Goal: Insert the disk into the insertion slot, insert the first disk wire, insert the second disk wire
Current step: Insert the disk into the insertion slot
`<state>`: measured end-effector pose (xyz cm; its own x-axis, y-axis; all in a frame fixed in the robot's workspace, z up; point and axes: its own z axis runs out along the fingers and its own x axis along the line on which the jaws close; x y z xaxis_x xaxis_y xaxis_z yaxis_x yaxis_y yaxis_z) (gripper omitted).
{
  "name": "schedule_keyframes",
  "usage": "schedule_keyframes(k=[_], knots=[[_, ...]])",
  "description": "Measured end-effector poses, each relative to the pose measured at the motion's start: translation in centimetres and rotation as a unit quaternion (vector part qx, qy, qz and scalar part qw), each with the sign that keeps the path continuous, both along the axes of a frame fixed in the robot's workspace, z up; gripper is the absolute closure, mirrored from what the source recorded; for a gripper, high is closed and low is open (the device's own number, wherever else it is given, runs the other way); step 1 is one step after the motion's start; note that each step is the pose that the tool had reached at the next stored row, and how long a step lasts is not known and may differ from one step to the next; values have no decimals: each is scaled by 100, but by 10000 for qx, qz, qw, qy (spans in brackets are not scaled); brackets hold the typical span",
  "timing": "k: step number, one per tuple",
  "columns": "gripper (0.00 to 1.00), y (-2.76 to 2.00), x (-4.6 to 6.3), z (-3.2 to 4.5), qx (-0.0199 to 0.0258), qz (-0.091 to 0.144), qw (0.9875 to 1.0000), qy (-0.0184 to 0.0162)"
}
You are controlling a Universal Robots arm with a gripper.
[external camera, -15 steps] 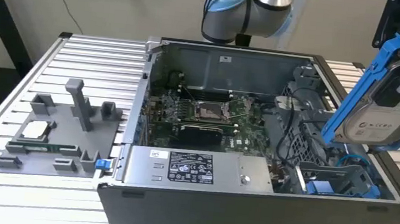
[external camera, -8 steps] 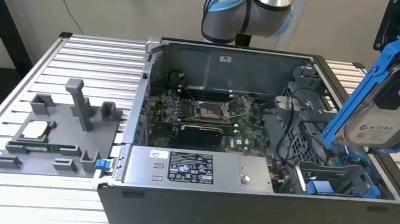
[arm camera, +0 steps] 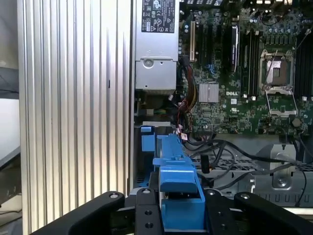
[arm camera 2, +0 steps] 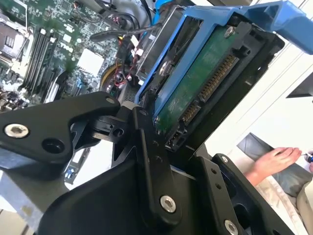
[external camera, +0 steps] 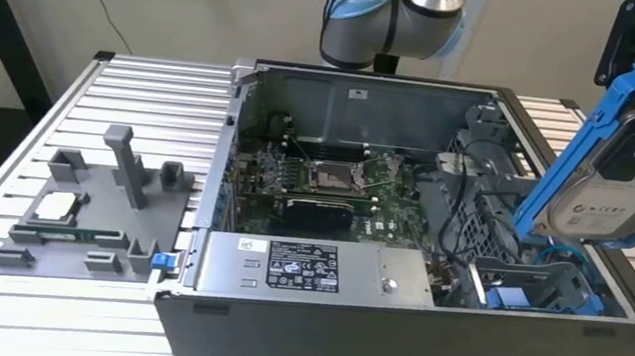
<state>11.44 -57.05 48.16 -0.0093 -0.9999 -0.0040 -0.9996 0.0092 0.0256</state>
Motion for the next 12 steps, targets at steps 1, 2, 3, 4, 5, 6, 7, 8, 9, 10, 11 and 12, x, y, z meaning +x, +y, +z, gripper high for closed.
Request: schedule_keyframes(k=[1,2,3,4,5,6,7,8,9,10,11,12], knots=[[100,-7,0,-3,0,0,10000,0],[100,-14,1,-6,0,0,10000,0],[100,-19,1,-8,0,0,10000,0],[100,-21,1,-11,0,0,10000,0],[100,-24,1,-13,1,0,10000,0],[100,-25,2,-13,0,0,10000,0],[100,-26,2,-12,-1,0,10000,0],[100,-26,2,-12,-1,0,10000,0],[100,-26,2,-13,-1,0,10000,0],[100,-27,2,-14,0,0,10000,0],[100,-27,2,-14,1,0,10000,0],[100,-31,2,-16,0,0,10000,0]])
